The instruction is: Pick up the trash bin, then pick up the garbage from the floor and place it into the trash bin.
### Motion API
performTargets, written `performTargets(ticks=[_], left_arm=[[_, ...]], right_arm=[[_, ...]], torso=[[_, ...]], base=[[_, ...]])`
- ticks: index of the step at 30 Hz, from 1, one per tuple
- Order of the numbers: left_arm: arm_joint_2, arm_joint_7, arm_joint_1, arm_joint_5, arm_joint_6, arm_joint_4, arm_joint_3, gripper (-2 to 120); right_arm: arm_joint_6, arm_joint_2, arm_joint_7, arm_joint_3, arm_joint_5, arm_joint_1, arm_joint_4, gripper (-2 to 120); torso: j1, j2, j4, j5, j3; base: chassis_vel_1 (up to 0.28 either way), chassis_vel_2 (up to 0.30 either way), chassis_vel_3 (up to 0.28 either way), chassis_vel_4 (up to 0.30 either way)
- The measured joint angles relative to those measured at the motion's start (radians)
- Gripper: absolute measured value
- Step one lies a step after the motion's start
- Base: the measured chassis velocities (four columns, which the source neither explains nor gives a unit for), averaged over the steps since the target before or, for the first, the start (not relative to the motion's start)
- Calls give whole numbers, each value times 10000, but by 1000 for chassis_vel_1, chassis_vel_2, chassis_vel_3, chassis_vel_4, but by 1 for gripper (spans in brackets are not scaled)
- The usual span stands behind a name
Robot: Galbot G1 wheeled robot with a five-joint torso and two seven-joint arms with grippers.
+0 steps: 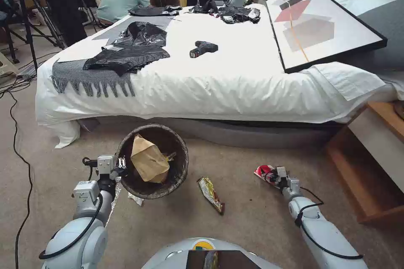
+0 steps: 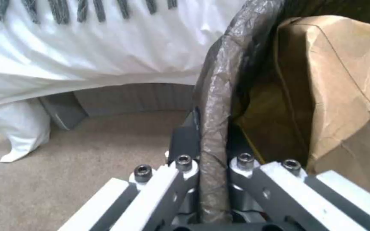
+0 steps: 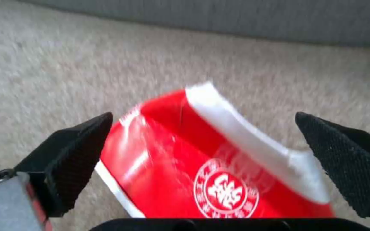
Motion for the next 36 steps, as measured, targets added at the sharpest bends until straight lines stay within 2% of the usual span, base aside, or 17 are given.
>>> performTargets(ticks=[10,22,28,30,31,34,36], left_arm=[[4,-7,18,8,1,-1,33,0],[25,-7,9,14,0,5,50,0],[33,-7,1,13,1,30,47,0],[31,-7,-1,13,1,40,47,0],[31,-7,-1,13,1,40,47,0],[26,-6,-21,14,0,64,56,0],[35,-4,-21,14,0,68,57,0]], right_arm=[[167,62,-305,-47,-179,441,-1103,100],[221,-9,-512,-16,-224,606,-1484,100],[226,35,-542,73,-223,586,-1419,84],[228,36,-540,102,-214,571,-1376,74],[228,36,-540,102,-214,571,-1376,74],[269,64,-580,184,-211,539,-1359,56],[281,76,-598,194,-217,512,-1348,52]], torso=[[0,0,0,1,0],[0,0,0,0,0],[0,0,1,-1,0],[0,0,0,-1,0],[0,0,0,-1,0],[0,0,0,-2,-1],[0,0,0,-1,-1]], base=[[0,0,0,0],[0,0,0,0],[0,0,0,0],[0,0,0,0],[0,0,0,0],[0,0,0,0],[0,0,0,0]])
